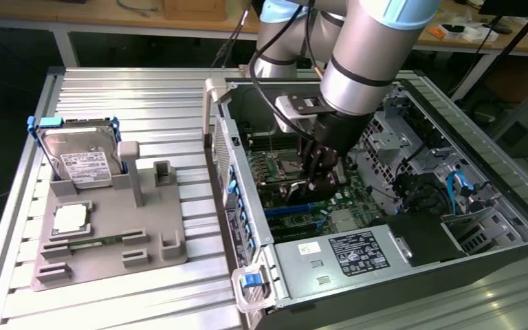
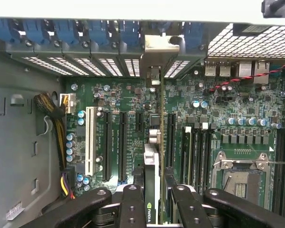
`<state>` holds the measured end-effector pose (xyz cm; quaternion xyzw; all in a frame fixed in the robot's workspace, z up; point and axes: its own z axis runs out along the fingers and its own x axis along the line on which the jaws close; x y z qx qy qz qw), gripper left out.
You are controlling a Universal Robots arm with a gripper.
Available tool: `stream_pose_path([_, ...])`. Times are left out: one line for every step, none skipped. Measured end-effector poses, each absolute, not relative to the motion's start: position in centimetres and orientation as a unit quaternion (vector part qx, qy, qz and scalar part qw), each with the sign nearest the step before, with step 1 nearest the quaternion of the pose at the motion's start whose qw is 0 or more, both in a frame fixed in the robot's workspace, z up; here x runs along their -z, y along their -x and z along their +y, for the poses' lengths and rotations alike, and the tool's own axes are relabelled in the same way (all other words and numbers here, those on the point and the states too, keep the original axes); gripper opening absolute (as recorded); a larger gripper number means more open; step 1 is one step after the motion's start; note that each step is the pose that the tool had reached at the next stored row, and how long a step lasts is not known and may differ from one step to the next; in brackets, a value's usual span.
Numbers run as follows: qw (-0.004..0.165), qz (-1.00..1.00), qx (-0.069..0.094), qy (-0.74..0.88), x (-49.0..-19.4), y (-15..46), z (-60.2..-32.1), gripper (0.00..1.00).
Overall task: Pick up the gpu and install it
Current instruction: 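Insert the gpu into the slot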
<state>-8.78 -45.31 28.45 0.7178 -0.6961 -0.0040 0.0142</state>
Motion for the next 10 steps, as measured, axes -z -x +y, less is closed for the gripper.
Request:
stream_pose_path([0.014,-0.696,0.004,-0.718,-28.4,8.78,-45.31,0.27])
stream_pose_path([0.014,-0.696,0.004,-0.718,-28.32,8.78,-45.31,0.27])
stream_pose_path([0.014,-0.696,0.004,-0.718,-28.24,8.78,-45.32,0.27])
stream_pose_path([0.014,-0.696,0.004,-0.718,-28.15,8.78,-45.32,0.27])
stream_pose_path([0.014,-0.696,0.004,-0.718,-28.05,8.78,-45.32,0.27])
stream_pose_path([0.014,-0.696,0.004,-0.718,-27.94,8.79,-45.31,0.27])
stream_pose_path([0.014,-0.696,0.004,-0.718,-27.84,8.79,-45.31,0.27])
stream_pose_path([0.014,-0.696,0.004,-0.718,-27.75,8.79,-45.31,0.27])
stream_pose_path([0.014,-0.696,0.004,-0.718,-27.66,8.79,-45.31,0.27])
stream_pose_path([0.014,-0.696,0.004,-0.718,-27.59,8.79,-45.31,0.27])
